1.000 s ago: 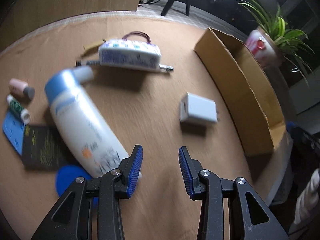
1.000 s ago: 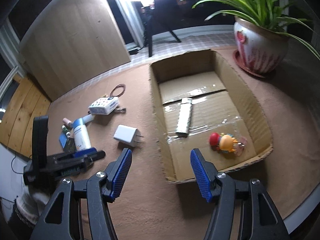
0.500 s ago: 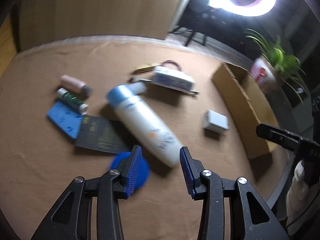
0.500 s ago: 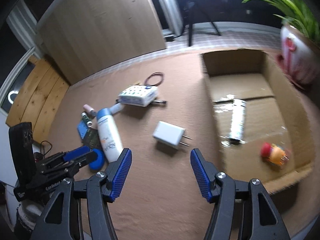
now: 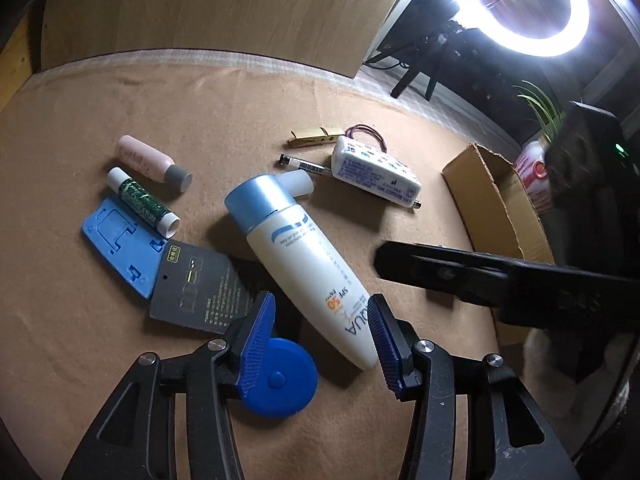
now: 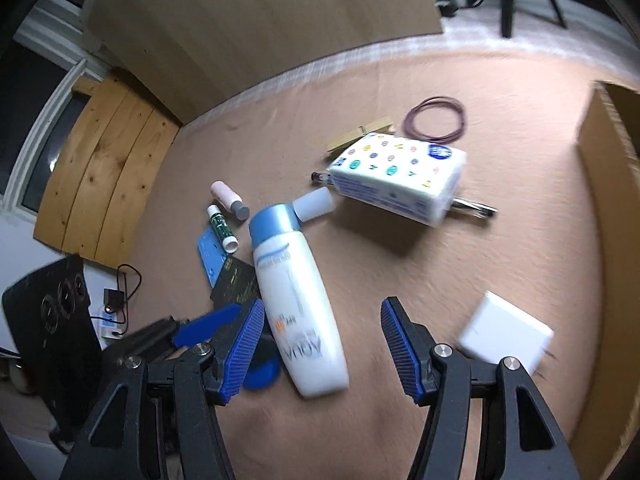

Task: Organize objects
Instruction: 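Grasp the white AQUA sunscreen bottle with the right tool, then carry the sunscreen bottle into the box and open the right tool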

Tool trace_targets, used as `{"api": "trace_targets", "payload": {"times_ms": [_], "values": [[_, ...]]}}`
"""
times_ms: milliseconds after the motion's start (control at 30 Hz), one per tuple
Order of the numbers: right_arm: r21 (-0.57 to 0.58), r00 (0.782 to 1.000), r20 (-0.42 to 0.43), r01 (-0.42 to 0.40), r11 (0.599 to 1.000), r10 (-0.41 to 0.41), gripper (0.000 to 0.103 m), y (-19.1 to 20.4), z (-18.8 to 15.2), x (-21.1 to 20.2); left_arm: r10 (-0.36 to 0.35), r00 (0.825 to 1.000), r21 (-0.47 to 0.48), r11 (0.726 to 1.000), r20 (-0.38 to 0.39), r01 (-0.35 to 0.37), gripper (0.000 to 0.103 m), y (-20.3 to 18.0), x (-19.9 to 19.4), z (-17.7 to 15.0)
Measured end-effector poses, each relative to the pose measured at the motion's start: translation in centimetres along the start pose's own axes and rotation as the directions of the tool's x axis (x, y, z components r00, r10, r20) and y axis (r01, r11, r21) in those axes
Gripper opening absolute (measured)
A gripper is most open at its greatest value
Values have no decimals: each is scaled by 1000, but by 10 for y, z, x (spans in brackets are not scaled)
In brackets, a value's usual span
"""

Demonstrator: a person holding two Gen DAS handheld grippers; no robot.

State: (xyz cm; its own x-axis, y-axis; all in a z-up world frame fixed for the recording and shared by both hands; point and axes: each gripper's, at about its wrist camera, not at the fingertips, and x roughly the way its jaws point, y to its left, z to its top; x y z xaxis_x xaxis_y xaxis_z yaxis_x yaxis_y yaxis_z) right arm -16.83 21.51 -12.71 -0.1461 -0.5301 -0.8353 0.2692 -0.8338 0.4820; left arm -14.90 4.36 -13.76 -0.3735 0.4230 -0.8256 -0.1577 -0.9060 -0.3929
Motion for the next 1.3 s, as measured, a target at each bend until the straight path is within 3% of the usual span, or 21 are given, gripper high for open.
{"api": "trace_targets", "payload": {"times_ms": [333, 500, 700, 1033, 1300], "values": [[-14, 996, -85, -24, 1000, 23, 56, 3, 15, 35, -27, 999, -33, 999, -28, 26, 52, 5, 14, 4], [-2, 991, -110, -78, 997, 77, 37, 2, 14, 38, -44, 998, -42, 998, -41, 42, 50, 4, 21, 3], [0, 992, -103, -78, 997, 78, 37, 2, 1, 33, -52, 998, -59, 997, -29, 50, 47, 3, 17, 1], [33, 995, 7, -101, 994, 101, 36, 2, -22, -17, -80, 996, -12, 997, 27, 81, 47, -32, -15, -11], [33, 989, 140, -56, 998, 51, 36, -10, -31, -76, -129, 990, 94, 988, 65, 122, 47, -86, -31, 2]]}}
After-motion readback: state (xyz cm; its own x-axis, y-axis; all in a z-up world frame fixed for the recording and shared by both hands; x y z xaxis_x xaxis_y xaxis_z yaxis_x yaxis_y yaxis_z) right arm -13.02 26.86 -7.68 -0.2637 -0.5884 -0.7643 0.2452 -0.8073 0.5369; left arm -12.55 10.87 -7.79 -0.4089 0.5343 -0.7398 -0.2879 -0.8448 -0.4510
